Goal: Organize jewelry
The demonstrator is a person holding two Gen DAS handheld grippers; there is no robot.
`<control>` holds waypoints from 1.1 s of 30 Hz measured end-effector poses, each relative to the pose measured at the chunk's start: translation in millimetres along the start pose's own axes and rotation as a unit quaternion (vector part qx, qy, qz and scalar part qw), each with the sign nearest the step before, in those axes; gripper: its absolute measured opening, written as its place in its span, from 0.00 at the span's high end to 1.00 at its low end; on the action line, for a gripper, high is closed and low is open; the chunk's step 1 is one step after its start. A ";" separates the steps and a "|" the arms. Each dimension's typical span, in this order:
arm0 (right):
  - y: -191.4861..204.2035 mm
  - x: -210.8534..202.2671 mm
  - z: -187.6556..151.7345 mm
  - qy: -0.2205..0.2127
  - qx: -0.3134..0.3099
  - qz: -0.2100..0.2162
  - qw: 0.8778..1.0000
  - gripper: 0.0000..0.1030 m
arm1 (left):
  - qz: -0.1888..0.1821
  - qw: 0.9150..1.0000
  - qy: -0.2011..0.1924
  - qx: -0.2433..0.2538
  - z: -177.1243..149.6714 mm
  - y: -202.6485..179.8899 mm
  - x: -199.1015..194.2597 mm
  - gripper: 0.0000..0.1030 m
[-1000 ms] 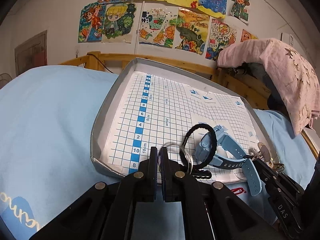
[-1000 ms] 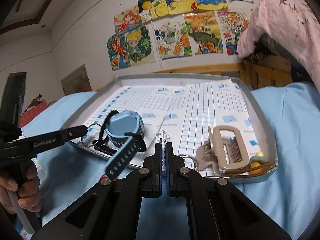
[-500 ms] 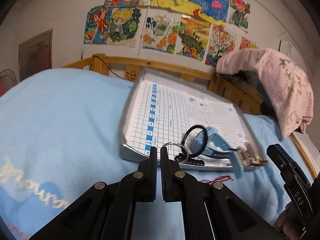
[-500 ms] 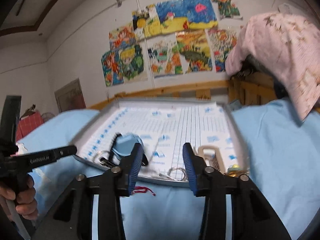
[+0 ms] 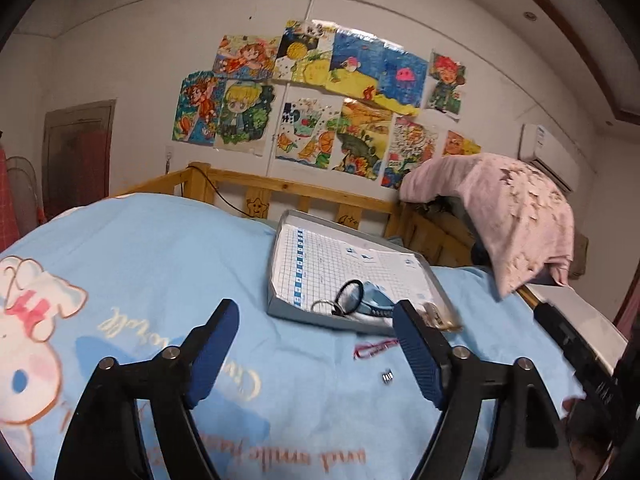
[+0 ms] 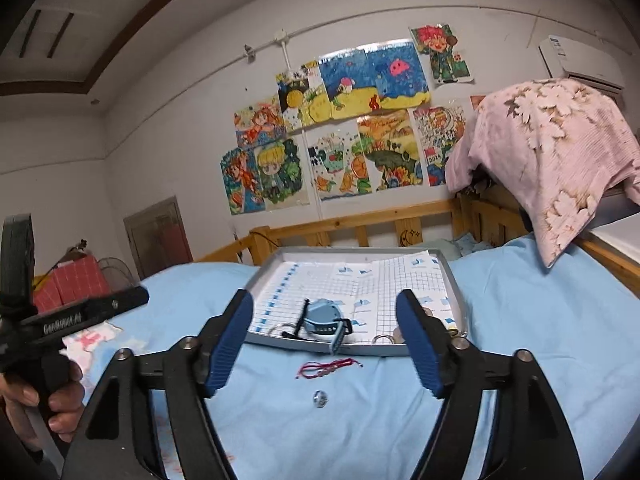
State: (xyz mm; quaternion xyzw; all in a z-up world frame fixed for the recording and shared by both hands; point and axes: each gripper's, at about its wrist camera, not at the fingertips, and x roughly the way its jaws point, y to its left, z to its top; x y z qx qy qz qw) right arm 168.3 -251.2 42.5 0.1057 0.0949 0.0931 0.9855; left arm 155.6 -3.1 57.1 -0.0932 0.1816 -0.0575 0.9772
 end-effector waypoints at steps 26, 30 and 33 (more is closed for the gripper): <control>34.8 -182.8 -34.6 -0.062 -0.111 -0.019 0.992 0.02 | 0.015 0.996 -0.088 0.017 -90.5 -24.4 -158.7 0.00; 29.9 -181.5 -35.9 -0.050 -0.105 -0.021 0.993 0.02 | 0.021 0.996 -0.078 0.023 -96.3 -27.7 -155.8 0.00; 28.5 -182.1 -35.5 -0.047 -0.103 -0.025 0.993 0.02 | 0.028 0.996 -0.081 0.031 -98.6 -29.1 -157.4 0.00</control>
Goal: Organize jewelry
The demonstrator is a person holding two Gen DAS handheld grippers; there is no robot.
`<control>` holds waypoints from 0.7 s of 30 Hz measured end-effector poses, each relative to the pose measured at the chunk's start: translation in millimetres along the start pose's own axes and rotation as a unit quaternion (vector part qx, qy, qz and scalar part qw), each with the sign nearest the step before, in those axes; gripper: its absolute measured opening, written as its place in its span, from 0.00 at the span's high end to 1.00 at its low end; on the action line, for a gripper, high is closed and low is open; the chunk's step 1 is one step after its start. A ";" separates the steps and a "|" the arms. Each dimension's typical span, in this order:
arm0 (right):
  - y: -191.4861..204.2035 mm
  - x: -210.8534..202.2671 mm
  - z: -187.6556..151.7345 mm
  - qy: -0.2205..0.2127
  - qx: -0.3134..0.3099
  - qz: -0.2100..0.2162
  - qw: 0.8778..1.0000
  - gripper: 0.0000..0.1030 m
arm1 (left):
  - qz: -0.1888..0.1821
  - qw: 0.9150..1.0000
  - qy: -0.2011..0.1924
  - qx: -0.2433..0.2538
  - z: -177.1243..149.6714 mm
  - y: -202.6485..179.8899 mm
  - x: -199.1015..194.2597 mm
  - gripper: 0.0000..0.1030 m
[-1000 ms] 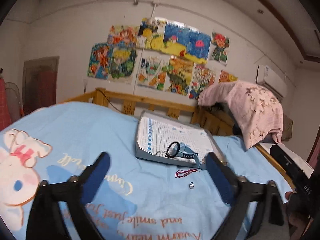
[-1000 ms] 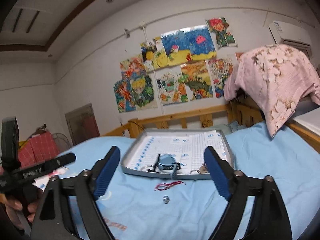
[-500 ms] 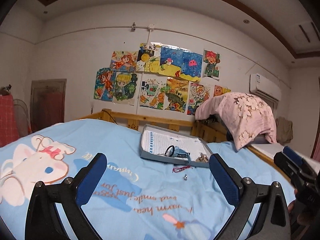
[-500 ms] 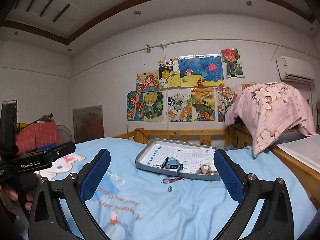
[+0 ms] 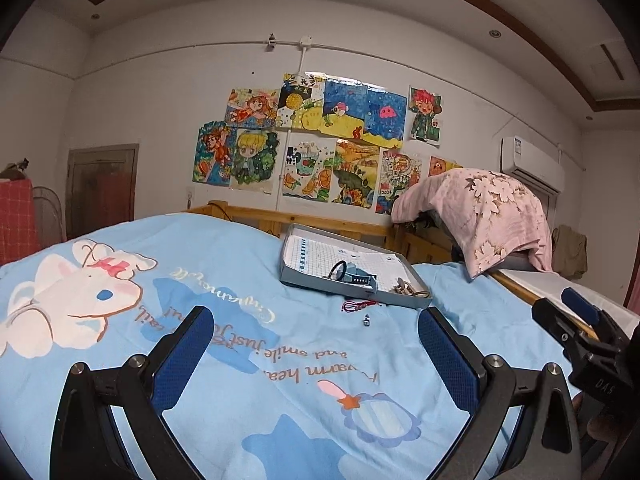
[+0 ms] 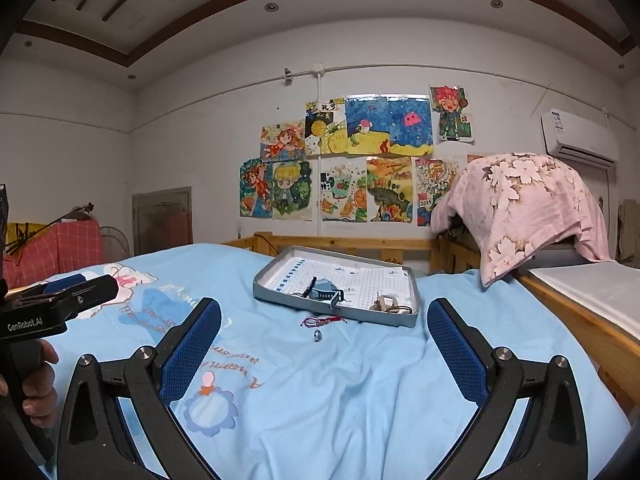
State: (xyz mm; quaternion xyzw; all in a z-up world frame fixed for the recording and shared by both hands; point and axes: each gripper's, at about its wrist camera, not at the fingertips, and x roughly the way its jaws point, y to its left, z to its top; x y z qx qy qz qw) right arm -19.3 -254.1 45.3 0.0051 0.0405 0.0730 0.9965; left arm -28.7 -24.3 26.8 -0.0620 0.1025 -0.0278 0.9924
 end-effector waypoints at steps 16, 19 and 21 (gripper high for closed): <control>-5.5 5.7 3.7 -0.005 0.024 0.001 1.000 0.02 | 0.024 0.999 0.020 -0.012 -2.4 11.7 25.8 0.00; -6.1 17.1 14.4 -0.003 -0.001 0.007 1.000 0.02 | 0.035 0.999 0.039 -0.004 -1.1 15.0 43.2 0.00; -7.4 27.9 24.2 0.002 -0.015 0.005 1.000 0.02 | 0.042 0.998 0.044 -0.002 1.4 17.6 53.5 0.00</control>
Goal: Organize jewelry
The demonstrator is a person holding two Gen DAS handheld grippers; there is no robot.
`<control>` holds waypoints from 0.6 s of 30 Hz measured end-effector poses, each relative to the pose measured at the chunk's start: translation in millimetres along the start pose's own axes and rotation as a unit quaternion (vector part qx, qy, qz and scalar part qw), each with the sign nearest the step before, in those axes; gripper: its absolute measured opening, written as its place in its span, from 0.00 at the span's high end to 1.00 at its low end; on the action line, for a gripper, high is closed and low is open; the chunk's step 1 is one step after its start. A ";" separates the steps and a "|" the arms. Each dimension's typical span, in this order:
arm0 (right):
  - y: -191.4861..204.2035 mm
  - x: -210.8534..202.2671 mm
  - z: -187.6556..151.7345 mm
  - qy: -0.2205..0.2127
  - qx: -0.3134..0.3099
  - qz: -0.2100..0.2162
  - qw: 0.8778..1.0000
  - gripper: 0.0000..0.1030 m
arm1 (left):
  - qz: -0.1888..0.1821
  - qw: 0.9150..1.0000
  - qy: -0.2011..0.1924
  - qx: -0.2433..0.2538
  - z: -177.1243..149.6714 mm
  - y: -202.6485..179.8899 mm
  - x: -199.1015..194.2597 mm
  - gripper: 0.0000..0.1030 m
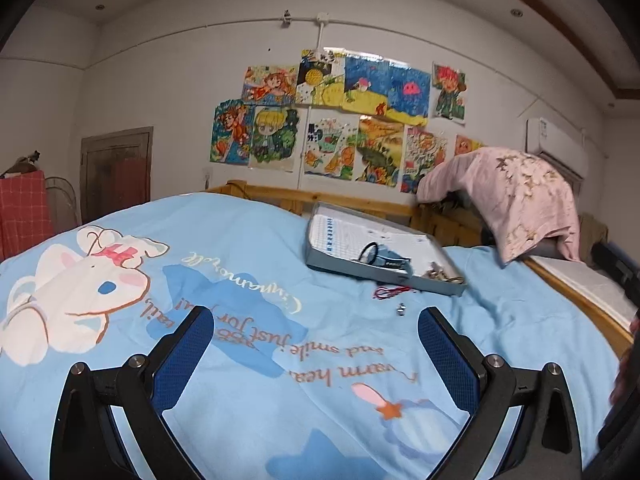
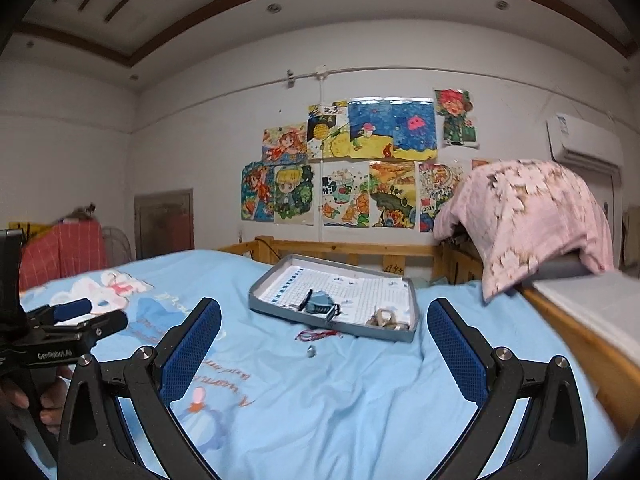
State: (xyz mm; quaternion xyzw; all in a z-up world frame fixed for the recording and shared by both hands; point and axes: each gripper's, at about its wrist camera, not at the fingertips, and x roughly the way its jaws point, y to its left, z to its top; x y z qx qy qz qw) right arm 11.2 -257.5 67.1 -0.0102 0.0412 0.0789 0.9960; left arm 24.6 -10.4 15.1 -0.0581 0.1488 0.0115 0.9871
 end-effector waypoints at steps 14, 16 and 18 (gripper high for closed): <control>-44.0 93.9 7.4 0.040 0.022 -0.019 0.999 0.02 | 0.025 0.997 0.072 -0.021 20.1 9.5 116.8 0.00; -42.4 107.4 -4.6 0.054 0.013 -0.025 0.998 0.02 | 0.023 0.995 0.090 -0.031 20.7 9.7 134.4 0.00; -38.8 123.6 -14.5 0.070 0.004 -0.020 0.997 0.02 | 0.021 0.993 0.106 -0.040 23.2 9.7 152.3 0.00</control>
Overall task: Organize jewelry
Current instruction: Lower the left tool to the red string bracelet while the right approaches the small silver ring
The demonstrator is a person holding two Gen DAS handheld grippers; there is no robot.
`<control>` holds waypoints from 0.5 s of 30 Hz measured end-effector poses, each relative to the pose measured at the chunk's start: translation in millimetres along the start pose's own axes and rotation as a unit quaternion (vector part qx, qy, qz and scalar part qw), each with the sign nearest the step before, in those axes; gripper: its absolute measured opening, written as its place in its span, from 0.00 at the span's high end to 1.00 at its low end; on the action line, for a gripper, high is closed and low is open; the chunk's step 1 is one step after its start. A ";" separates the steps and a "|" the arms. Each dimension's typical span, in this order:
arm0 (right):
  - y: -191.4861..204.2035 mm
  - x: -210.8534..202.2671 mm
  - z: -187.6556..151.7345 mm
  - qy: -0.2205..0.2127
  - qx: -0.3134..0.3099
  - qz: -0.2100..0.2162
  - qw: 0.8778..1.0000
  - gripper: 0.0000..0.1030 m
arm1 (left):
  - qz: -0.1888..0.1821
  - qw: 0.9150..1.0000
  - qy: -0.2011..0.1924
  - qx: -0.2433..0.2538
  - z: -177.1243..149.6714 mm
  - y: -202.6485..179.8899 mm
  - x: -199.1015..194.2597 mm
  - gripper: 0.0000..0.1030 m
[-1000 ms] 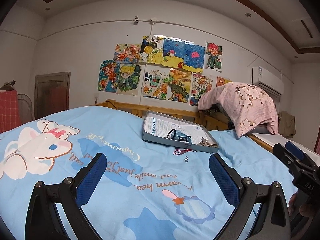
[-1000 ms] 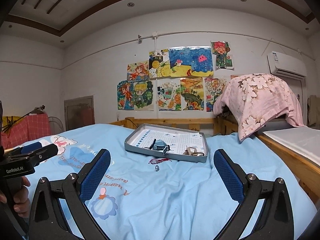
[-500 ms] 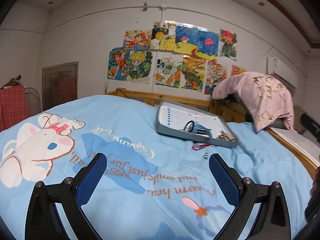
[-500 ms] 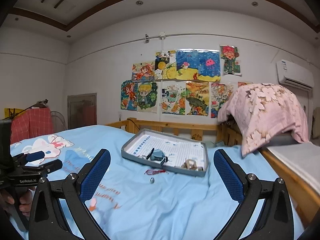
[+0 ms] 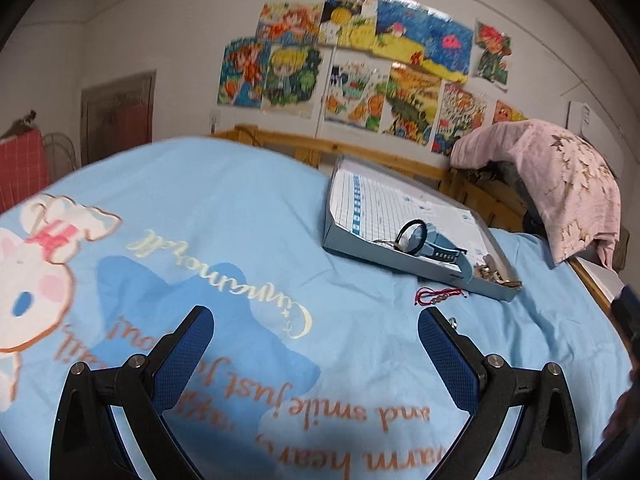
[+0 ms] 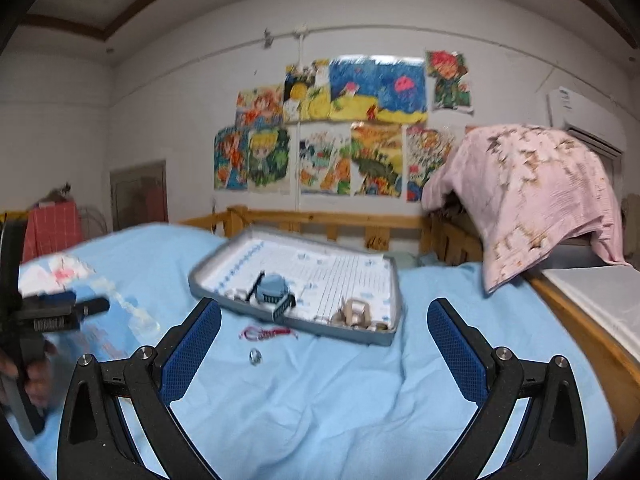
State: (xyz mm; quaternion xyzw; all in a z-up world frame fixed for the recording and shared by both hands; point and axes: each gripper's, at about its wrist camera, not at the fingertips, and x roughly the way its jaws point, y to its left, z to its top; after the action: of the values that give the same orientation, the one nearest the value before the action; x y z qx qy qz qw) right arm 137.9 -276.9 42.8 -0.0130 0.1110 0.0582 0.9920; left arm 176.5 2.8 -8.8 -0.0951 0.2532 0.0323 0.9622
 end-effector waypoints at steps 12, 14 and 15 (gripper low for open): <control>24.6 102.9 -42.5 0.117 -0.007 0.089 0.989 0.30 | -0.056 0.996 0.016 0.073 14.3 -25.6 70.1 0.00; 30.2 115.5 -49.4 0.133 -0.014 0.104 0.985 0.37 | -0.068 0.995 0.024 0.073 10.5 -26.7 81.0 0.02; 33.2 121.8 -52.6 0.141 -0.018 0.112 0.983 0.41 | -0.075 0.994 0.029 0.073 8.0 -26.8 86.5 0.06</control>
State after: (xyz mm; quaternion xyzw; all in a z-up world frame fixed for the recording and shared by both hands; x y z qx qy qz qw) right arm 240.4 -232.3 -36.0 -0.0265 0.2490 0.1690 0.9533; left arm 258.5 -20.6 -40.2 -0.0438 0.2752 -0.0613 0.9584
